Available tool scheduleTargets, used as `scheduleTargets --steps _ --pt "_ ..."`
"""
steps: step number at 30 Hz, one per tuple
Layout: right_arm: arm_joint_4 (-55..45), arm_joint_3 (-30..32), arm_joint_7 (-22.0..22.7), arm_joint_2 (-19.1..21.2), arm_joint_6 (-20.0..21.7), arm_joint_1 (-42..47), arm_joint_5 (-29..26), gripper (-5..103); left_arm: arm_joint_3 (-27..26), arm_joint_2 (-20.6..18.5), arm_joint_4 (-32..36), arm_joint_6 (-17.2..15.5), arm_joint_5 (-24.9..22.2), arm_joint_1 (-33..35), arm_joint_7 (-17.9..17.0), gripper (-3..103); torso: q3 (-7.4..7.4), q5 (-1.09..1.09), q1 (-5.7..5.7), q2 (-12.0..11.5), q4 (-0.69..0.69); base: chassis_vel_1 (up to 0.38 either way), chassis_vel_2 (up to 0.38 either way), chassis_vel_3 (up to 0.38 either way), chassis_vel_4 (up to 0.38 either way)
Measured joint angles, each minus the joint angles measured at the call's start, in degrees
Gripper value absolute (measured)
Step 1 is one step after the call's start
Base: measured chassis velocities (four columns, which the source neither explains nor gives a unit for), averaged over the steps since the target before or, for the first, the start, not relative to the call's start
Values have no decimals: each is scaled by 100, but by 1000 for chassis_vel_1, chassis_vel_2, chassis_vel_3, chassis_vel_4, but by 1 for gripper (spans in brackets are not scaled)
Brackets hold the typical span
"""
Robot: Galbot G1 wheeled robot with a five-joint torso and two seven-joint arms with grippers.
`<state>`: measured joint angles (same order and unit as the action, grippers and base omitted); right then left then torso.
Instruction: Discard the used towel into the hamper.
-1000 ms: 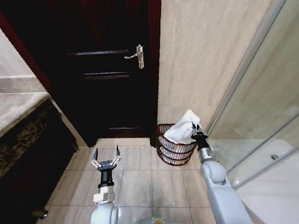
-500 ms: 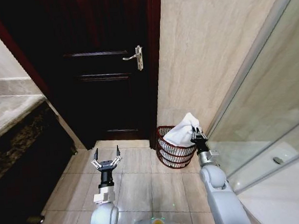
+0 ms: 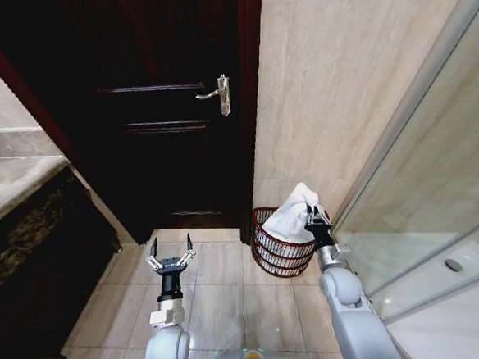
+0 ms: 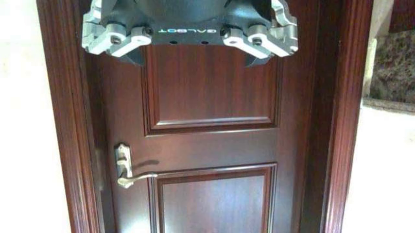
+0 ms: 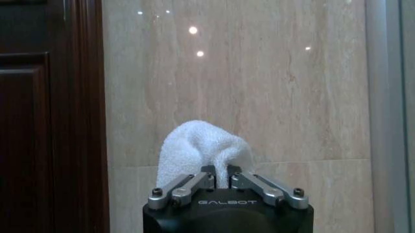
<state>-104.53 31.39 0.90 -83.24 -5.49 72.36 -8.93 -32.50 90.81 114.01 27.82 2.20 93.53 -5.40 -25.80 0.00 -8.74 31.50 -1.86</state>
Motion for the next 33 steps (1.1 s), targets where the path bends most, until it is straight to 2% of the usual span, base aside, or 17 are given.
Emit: scheduleTargets --steps 5,10,16,19,21,22,24,30,32,33 --pt "40 -12 -31 -3 130 -40 -21 9 -4 -4 9 0 9 7 3 100 0 0 0 0 0 -31 32 38 -30" --pt "172 -77 57 84 523 -694 -168 9 -23 1 27 1 15 30 7 100 -1 0 0 0 -1 0 0 0 0" --pt "79 -104 73 114 697 -850 -193 9 -83 -12 27 10 5 32 6 100 0 -2 0 0 -1 0 0 0 0" --pt "336 -116 6 88 874 -815 -208 9 -68 -23 27 11 15 20 6 100 0 1 0 0 1 0 0 0 0" --pt "542 -130 -74 104 1329 -834 -422 9 -24 8 39 10 71 21 7 100 0 0 0 0 0 0 0 0 0" --pt "542 -130 -74 104 1329 -834 -422 9 -24 8 39 10 71 21 7 100 0 0 0 0 0 0 0 0 0" --pt "705 -143 -113 190 1751 -905 -664 9 -7 33 89 6 88 61 6 100 0 1 0 0 0 0 0 0 0" --pt "1003 -92 -160 352 2133 -1058 -719 9 -27 29 139 34 89 135 -4 100 0 1 0 0 0 0 0 0 0" --pt "1094 -63 -234 439 2504 -1070 -735 9 -54 21 180 50 71 179 -6 100 0 0 0 0 0 0 0 0 0" --pt "1094 -63 -234 439 2504 -1070 -735 9 -54 21 180 50 71 179 -6 100 0 0 0 0 0 0 0 0 0"
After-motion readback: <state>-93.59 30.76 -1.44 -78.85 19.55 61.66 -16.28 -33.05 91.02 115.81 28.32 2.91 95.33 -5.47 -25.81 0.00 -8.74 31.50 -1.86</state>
